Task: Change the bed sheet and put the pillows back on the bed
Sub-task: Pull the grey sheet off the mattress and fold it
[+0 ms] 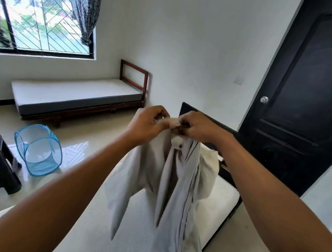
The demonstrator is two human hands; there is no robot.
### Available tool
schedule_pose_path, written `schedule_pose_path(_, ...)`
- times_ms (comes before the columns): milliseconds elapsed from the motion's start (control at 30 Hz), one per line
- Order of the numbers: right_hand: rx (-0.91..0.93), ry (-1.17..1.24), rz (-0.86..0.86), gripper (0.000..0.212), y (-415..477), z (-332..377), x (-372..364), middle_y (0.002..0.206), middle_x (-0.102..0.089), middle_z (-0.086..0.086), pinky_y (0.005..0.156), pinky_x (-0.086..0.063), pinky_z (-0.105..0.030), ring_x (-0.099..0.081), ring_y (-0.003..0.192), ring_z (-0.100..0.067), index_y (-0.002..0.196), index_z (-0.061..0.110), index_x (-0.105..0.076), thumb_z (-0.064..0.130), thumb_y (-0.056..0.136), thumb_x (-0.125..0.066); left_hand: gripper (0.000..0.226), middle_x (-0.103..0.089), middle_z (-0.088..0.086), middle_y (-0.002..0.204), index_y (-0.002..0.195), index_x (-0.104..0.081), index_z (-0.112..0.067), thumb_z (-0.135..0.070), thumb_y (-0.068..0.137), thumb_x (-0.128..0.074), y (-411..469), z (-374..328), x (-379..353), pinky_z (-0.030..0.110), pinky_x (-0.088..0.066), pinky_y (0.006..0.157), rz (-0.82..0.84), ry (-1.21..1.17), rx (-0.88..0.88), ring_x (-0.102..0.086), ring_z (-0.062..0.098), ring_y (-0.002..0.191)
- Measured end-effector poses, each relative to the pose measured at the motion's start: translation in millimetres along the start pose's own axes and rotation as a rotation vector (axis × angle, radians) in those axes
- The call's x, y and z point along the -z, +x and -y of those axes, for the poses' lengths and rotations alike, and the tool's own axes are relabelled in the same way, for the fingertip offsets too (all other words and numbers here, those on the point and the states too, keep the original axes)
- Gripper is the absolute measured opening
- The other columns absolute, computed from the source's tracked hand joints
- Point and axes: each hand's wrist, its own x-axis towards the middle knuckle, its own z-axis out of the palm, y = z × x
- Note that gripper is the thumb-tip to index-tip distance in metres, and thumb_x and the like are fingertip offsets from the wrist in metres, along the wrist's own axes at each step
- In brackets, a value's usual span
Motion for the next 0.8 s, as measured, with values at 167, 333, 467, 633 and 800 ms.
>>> schedule_pose_path(167, 0.005, -0.126, -0.109, 0.007, 2.8, 5.2, 23.0, 0.078, -0.069, -0.002, 0.074, -0.052, -0.040, -0.064, 0.078, -0.023, 0.085, 0.015, -0.074, 0.010, 0.086, -0.068, 0.007, -0.067, -0.006, 0.079, 0.091, -0.068, -0.021, -0.022, 0.088, -0.074, -54.2, 44.4, -13.1, 0.033, -0.049, 0.063, -0.045, 0.178, 0.177, -0.061, 0.015, 0.071)
schedule_pose_path(333, -0.102, -0.173, -0.280, 0.021, 1.6, -21.4, 45.4, 0.095, -0.075, 0.000, 0.082, -0.056, -0.045, -0.067, 0.094, -0.025, 0.096, 0.024, -0.076, 0.015, 0.084, -0.062, 0.018, -0.059, 0.007, 0.065, 0.070, -0.064, -0.009, 0.003, 0.079, -0.055, -90.2, 79.6, -7.8, 0.031, -0.036, 0.048, -0.024, 0.324, 0.535, -0.057, 0.029, 0.065)
schedule_pose_path(467, -0.224, -0.086, -0.484, 0.024, -5.7, -38.4, 53.9, 0.101, -0.075, 0.001, 0.084, -0.057, -0.042, -0.068, 0.099, -0.025, 0.102, 0.028, -0.075, 0.021, 0.084, -0.060, 0.026, -0.052, 0.000, 0.057, 0.064, -0.061, -0.014, 0.002, 0.083, -0.055, -77.7, 81.4, 15.1, 0.026, -0.033, 0.046, 0.027, 0.301, 0.581, -0.053, 0.024, 0.061)
schedule_pose_path(633, -0.251, 0.023, -0.620, 0.019, -7.5, -41.0, 61.5, 0.088, -0.073, -0.003, 0.080, -0.057, -0.044, -0.067, 0.085, -0.025, 0.090, 0.020, -0.072, 0.010, 0.086, -0.057, 0.033, -0.055, -0.004, 0.060, 0.061, -0.061, -0.016, 0.002, 0.087, -0.053, -24.6, 52.0, 45.8, 0.032, -0.036, 0.054, -0.260, 0.071, 0.468, -0.054, 0.018, 0.065)
schedule_pose_path(800, -0.043, 0.362, -0.569, 0.020, -2.7, 0.3, 96.9, 0.086, -0.070, -0.007, 0.081, -0.054, -0.042, -0.065, 0.085, -0.018, 0.091, 0.007, -0.073, 0.005, 0.079, -0.056, 0.028, -0.074, -0.005, 0.103, 0.108, -0.071, -0.027, -0.030, 0.081, -0.077, 32.4, 3.9, 55.0, 0.024, -0.053, 0.083, -0.148, -0.157, 0.170, -0.068, 0.010, 0.095)
